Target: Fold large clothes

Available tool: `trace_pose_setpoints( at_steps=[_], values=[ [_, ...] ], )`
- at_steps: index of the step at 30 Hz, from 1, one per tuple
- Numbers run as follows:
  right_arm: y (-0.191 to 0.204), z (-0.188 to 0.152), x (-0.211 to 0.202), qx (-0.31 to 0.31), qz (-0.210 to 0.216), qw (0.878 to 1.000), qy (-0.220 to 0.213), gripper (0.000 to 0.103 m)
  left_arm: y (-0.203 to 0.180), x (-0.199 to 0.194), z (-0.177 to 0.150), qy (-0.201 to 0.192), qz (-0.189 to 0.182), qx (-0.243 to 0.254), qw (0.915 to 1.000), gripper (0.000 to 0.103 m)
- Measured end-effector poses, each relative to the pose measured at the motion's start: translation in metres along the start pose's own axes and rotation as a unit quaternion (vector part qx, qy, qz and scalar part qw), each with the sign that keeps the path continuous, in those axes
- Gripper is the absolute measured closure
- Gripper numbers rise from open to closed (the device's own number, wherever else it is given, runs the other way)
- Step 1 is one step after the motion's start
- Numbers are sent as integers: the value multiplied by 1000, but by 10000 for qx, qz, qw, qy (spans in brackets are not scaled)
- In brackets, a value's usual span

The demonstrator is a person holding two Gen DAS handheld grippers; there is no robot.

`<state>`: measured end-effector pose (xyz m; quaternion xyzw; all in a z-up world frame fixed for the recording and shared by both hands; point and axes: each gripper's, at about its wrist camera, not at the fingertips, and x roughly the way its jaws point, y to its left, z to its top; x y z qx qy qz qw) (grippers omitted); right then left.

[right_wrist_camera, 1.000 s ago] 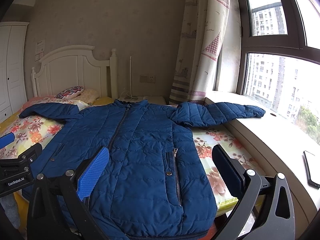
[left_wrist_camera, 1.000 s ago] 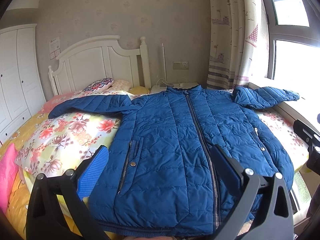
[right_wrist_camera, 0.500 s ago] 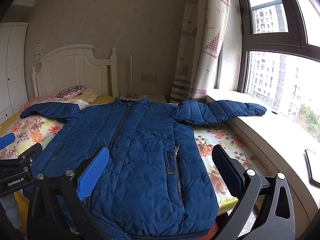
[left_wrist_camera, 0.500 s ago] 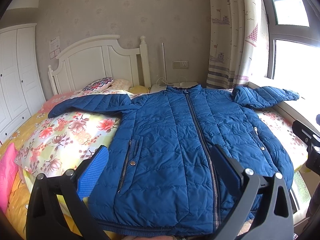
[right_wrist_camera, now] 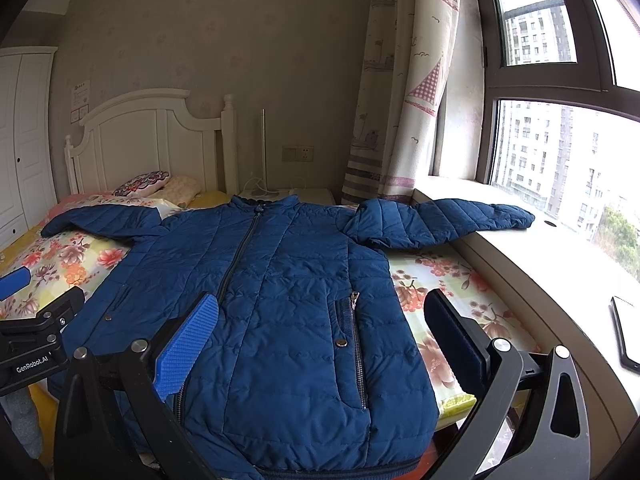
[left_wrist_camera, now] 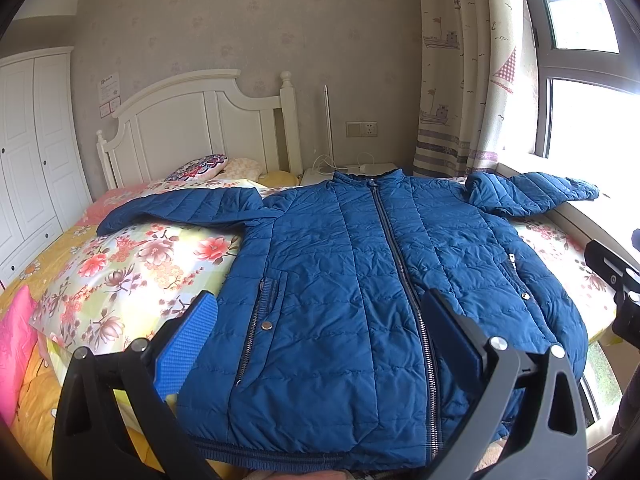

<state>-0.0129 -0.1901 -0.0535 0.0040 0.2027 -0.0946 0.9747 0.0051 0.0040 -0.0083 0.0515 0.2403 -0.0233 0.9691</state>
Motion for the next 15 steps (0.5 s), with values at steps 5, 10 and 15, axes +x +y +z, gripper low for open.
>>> trace_pose_setpoints(
  at_steps=[5, 10, 15],
  values=[
    [-1, 0, 1, 1, 3, 10000, 3, 4, 0, 0, 0, 0, 0, -3, 10000, 2],
    [0, -1, 0, 0, 15, 10000, 11, 4, 0, 0, 0, -9, 3, 13, 10000, 2],
    [1, -2, -1, 11, 17, 10000, 19, 4, 0, 0, 0, -12, 6, 5, 10000, 2]
  ],
)
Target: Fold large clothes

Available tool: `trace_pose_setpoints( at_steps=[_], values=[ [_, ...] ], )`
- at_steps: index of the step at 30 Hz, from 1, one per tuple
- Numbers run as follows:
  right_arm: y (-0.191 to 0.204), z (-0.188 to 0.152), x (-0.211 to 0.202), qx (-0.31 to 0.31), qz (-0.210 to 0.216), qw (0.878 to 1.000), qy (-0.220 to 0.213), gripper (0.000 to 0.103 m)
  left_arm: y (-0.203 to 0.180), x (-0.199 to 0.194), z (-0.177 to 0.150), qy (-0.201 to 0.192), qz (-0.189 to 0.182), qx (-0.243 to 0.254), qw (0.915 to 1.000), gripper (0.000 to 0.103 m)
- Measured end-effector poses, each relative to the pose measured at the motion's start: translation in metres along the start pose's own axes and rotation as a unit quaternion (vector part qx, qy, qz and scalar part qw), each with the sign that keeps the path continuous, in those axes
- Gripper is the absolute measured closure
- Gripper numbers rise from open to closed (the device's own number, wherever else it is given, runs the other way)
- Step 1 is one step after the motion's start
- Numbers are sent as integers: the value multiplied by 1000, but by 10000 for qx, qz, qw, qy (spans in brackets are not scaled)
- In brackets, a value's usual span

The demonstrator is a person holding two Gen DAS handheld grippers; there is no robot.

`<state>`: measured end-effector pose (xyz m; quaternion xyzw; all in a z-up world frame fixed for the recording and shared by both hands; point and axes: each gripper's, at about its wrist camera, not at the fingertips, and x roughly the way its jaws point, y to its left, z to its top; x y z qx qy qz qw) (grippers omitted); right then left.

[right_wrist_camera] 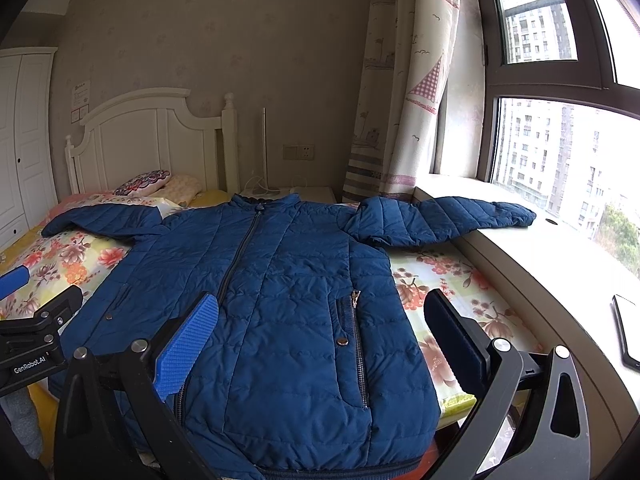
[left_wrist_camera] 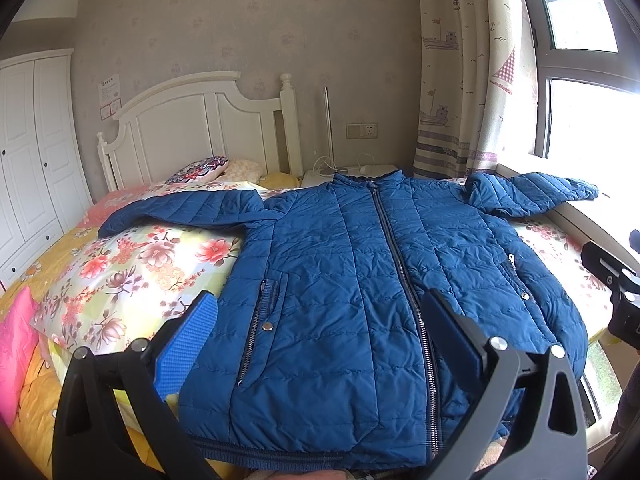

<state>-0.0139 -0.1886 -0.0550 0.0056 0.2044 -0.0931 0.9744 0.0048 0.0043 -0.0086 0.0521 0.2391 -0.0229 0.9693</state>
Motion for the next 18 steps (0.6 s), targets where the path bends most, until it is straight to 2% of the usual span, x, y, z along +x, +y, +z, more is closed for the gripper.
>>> trace_pose_setpoints(
  at_steps=[11, 15, 18],
  values=[
    [-5, -5, 18, 84, 8, 9997, 227, 4, 2, 5, -1, 119, -10, -17, 9999, 2],
    [-16, -6, 45, 197, 100, 9984, 519, 4, -1, 28, 4, 377, -41, 77, 9993, 2],
    [-33, 0, 78, 359, 3, 9968, 711, 4, -8, 58, 15, 518, -5, 284, 9983, 2]
  ],
)
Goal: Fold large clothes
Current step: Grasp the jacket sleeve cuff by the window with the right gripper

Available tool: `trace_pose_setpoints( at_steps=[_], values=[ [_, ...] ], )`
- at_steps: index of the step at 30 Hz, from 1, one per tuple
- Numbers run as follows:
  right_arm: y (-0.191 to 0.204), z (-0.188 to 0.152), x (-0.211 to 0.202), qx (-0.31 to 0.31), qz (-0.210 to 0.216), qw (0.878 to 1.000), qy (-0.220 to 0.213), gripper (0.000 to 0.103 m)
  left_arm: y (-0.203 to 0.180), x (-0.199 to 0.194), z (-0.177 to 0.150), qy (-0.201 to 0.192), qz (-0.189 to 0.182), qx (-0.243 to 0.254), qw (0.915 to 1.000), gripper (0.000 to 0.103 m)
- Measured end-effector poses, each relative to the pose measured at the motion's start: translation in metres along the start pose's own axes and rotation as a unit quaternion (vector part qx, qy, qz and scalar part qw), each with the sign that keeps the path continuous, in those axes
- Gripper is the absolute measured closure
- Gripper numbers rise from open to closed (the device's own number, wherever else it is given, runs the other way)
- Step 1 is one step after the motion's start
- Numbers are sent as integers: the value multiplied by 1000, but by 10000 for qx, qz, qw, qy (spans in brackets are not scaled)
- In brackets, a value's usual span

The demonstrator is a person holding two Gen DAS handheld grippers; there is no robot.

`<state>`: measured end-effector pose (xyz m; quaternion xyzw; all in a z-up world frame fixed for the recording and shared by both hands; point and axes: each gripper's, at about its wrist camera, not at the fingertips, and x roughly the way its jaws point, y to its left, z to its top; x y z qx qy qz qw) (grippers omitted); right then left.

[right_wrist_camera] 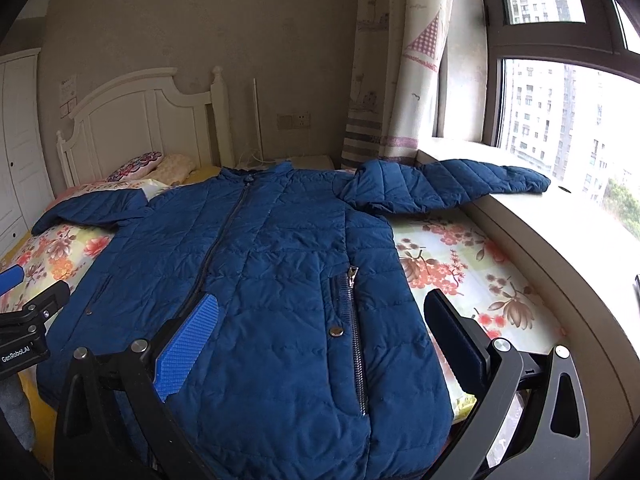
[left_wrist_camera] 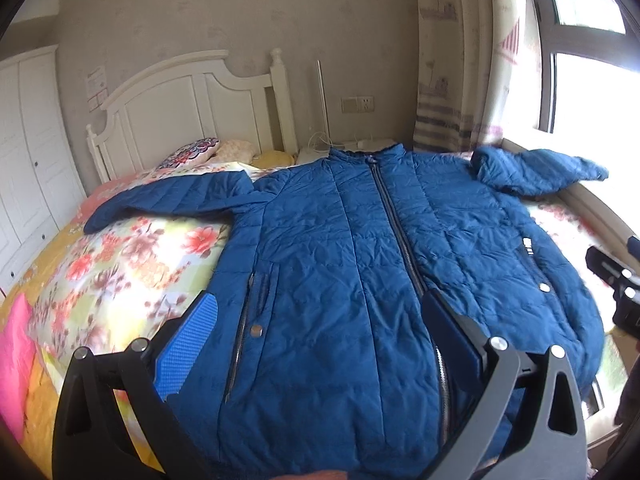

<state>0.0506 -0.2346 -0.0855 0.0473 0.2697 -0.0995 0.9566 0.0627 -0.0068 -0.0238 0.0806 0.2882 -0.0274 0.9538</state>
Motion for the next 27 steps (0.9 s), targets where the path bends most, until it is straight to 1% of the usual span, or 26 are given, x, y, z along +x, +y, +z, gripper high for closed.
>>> trace_pose_setpoints(
  at_steps=[2, 4, 6, 7, 8, 10, 12, 14, 15, 18, 19, 20, 21, 22, 23, 24, 25, 27],
  values=[
    [-17, 12, 28, 221, -50, 9995, 202, 4, -7, 32, 16, 193, -67, 250, 9995, 2],
    [-42, 26, 62, 538, -280, 9973, 408, 4, -13, 77, 34, 562, -172, 443, 9973, 2],
    [-68, 40, 96, 833, -477, 9938, 557, 4, -16, 121, 46, 922, -248, 529, 9940, 2],
    [-85, 48, 117, 1031, -578, 9910, 625, 4, -17, 151, 54, 1150, -239, 573, 9914, 2],
    [-99, 53, 132, 1208, -664, 9881, 680, 4, -17, 169, 59, 1260, -198, 598, 9900, 2],
    [-129, 64, 163, 1617, -680, 9813, 794, 4, -15, 210, 70, 1402, -47, 608, 9882, 2],
    [-155, 74, 189, 1948, -765, 9745, 811, 4, -11, 235, 77, 1406, 46, 535, 9886, 2],
    [-172, 84, 212, 2130, -789, 9700, 862, 4, -4, 261, 84, 1484, 6, 452, 9879, 2],
    [-178, 87, 220, 2210, -826, 9678, 880, 4, -2, 269, 85, 1538, -29, 430, 9872, 2],
    [-197, 97, 248, 2421, -1041, 9602, 929, 4, 4, 297, 84, 1752, -199, 294, 9839, 2],
    [-203, 100, 255, 2474, -1116, 9578, 944, 4, 8, 307, 79, 1876, -356, 198, 9814, 2],
    [-208, 102, 262, 2533, -1205, 9551, 951, 6, 11, 309, 77, 1868, -498, 30, 9811, 2],
    [-215, 103, 268, 2597, -1234, 9530, 959, 9, 19, 311, 74, 1861, -672, -242, 9799, 2],
    [-218, 104, 274, 2657, -1205, 9516, 966, 13, 22, 311, 73, 1826, -758, -308, 9798, 2],
    [-220, 105, 278, 2687, -1120, 9520, 952, 23, 21, 311, 73, 1818, -781, -262, 9799, 2],
    [-219, 107, 280, 2678, -1027, 9536, 918, 36, 19, 311, 72, 1802, -779, -177, 9804, 2],
    [-218, 111, 281, 2601, -1027, 9565, 831, 45, 18, 311, 72, 1792, -766, -154, 9807, 2],
    [-213, 122, 276, 2428, -1278, 9600, 553, 72, 17, 312, 73, 1817, -770, -146, 9802, 2]
  ],
)
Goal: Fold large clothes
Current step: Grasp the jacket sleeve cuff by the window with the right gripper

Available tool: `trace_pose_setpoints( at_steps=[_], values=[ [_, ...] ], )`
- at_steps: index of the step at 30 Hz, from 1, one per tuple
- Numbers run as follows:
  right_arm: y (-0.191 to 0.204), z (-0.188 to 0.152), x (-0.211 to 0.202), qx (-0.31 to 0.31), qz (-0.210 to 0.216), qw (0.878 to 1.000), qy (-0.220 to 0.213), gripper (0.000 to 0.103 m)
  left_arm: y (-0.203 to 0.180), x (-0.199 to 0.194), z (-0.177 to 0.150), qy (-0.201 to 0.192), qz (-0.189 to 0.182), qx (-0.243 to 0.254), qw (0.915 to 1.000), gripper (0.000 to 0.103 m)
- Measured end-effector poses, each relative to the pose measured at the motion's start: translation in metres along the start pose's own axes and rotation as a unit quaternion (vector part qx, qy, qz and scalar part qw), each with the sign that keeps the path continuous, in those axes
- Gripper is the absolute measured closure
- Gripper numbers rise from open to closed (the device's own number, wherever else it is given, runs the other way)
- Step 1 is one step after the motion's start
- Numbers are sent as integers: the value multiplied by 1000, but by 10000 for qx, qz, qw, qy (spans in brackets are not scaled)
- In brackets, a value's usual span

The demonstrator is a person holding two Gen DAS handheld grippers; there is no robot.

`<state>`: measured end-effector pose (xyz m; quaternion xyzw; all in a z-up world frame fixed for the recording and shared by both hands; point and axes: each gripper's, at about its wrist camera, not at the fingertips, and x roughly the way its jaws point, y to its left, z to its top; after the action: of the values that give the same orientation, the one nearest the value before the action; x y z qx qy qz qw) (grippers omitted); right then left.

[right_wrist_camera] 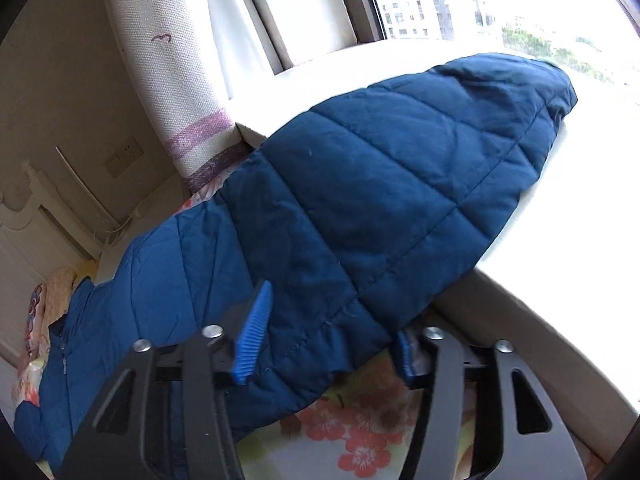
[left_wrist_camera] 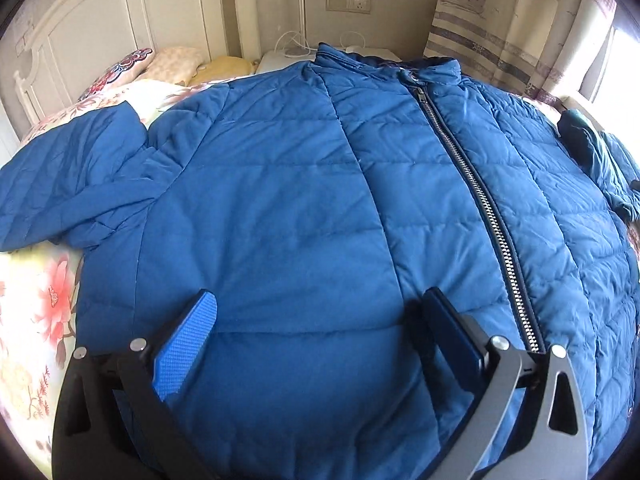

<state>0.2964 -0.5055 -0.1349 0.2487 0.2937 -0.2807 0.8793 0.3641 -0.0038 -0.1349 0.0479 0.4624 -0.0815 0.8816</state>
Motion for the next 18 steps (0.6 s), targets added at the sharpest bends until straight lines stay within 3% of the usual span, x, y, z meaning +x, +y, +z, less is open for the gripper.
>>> trace_pose_setpoints(
  at_steps=[2, 5, 9, 10, 12, 15, 18],
  values=[
    [16, 5, -22, -289, -38, 9978, -593, 81, -1, 1, 1, 10, -21, 25, 10000, 2],
    [65, 4, -55, -1144, 65, 9864, -1174, 85, 0, 0, 1, -14, -71, 50, 10000, 2],
    [151, -33, -92, -2704, 522, 9487, -1553, 86, 2, -1, -1, -51, -126, 20, 9999, 2],
    [175, -52, -99, -3157, 672, 9336, -1557, 86, 3, -1, -1, -59, -141, 10, 9999, 2],
    [212, -88, -103, -3877, 938, 9062, -1402, 86, 3, -2, -1, -67, -167, -5, 9998, 2],
    [252, -154, -86, -4772, 1197, 8686, -593, 86, 3, -3, -2, -82, -201, -25, 9998, 2],
    [261, -204, -52, -5243, 1048, 8445, 303, 85, 4, -3, -3, -87, -209, -30, 9997, 2]
  ],
)
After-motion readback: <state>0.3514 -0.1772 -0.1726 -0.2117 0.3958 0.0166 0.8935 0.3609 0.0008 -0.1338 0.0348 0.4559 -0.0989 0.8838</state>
